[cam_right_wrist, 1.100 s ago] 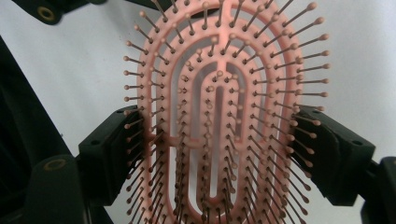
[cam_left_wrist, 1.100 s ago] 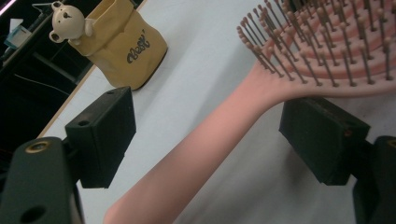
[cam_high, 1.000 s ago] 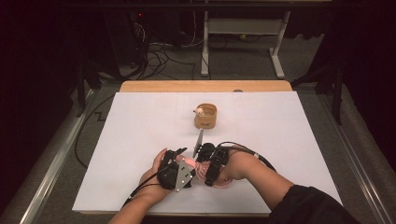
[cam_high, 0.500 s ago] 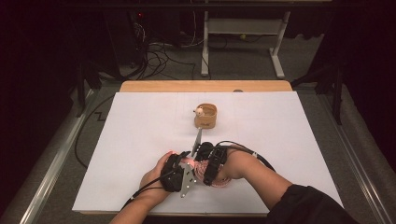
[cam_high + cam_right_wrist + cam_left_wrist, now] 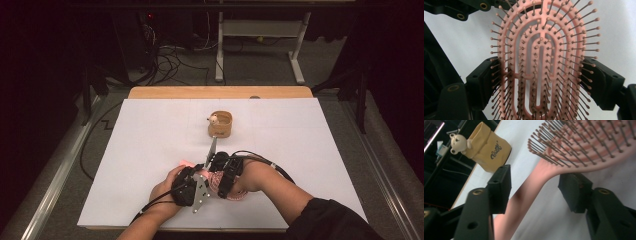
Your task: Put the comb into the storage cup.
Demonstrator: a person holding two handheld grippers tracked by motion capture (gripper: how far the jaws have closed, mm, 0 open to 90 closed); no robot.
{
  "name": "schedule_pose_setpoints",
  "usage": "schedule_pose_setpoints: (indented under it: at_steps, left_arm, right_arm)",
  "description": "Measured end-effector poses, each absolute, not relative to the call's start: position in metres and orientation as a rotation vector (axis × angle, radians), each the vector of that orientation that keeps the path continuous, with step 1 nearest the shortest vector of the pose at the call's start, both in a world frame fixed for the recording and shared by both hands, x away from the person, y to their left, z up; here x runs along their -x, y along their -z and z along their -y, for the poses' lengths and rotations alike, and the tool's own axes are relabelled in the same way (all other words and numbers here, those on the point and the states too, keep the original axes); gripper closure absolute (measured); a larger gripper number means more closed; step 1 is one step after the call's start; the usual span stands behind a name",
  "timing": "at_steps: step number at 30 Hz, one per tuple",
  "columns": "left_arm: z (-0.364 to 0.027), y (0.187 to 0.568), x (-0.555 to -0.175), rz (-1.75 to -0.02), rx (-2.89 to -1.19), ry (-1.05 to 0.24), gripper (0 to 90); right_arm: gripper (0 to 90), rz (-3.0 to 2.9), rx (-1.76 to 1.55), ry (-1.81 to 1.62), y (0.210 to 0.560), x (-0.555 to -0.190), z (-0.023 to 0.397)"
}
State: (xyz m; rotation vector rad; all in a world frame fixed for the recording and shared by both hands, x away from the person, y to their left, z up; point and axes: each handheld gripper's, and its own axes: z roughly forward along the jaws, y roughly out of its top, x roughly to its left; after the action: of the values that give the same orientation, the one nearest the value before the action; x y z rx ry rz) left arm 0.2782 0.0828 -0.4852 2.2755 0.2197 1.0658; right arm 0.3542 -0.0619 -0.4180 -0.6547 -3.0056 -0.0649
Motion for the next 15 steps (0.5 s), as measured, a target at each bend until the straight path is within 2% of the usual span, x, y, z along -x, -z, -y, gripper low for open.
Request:
schedule_pose_setpoints:
  at_steps: [4,15]
  left_arm:
    - [-0.0827,0.4855,-0.2765,-0.179,-2.278,-1.095,52.3]
    - [-0.0793,0.4883,-0.2733,-0.121,-2.308,-1.134,56.0]
  right_arm:
    - [20.8,2.997,0.669,0.066,0.4176,-0.3543,0.0624]
    - [20.8,2.992,0.673,0.047,0.4185,-0.3543,0.0615]
